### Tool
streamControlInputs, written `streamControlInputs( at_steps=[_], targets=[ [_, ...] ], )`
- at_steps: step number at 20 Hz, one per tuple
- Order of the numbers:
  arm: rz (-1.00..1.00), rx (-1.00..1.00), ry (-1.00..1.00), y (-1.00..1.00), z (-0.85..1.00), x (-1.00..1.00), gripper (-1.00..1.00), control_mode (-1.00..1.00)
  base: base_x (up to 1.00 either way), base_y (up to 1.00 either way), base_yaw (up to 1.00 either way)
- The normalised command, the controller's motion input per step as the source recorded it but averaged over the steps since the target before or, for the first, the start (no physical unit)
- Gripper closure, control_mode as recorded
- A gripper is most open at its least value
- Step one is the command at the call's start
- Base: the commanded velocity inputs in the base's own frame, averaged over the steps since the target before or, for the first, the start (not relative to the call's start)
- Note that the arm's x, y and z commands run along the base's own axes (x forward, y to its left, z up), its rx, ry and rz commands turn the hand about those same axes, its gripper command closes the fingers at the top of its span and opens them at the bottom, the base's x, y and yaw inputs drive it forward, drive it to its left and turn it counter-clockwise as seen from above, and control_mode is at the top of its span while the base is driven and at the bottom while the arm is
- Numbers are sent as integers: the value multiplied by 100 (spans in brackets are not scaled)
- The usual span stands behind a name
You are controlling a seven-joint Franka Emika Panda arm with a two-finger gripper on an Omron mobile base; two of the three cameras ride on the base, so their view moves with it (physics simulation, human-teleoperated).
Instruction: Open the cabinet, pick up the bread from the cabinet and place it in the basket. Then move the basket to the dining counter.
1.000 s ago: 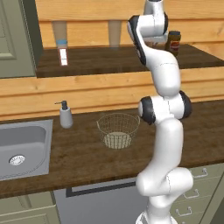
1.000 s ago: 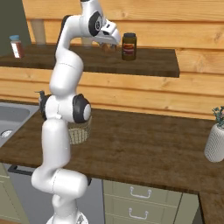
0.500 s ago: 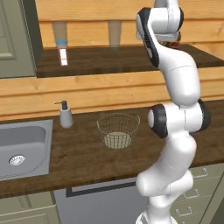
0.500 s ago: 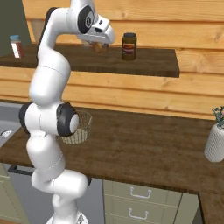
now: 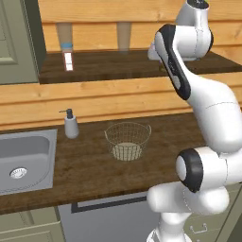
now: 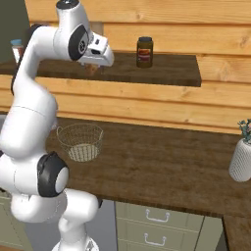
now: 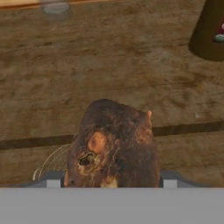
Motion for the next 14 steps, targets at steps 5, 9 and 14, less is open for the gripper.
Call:
streamControlInputs(
  at_steps=[5,9,14],
  targets=[
    [19,0,0,34,-36,-100,100,-100,0,0,0],
    [19,0,1,28,-58,-89,100,-100,0,0,0],
    [8,0,10,31,-90,-20,100,-100,0,0,0]
  ],
)
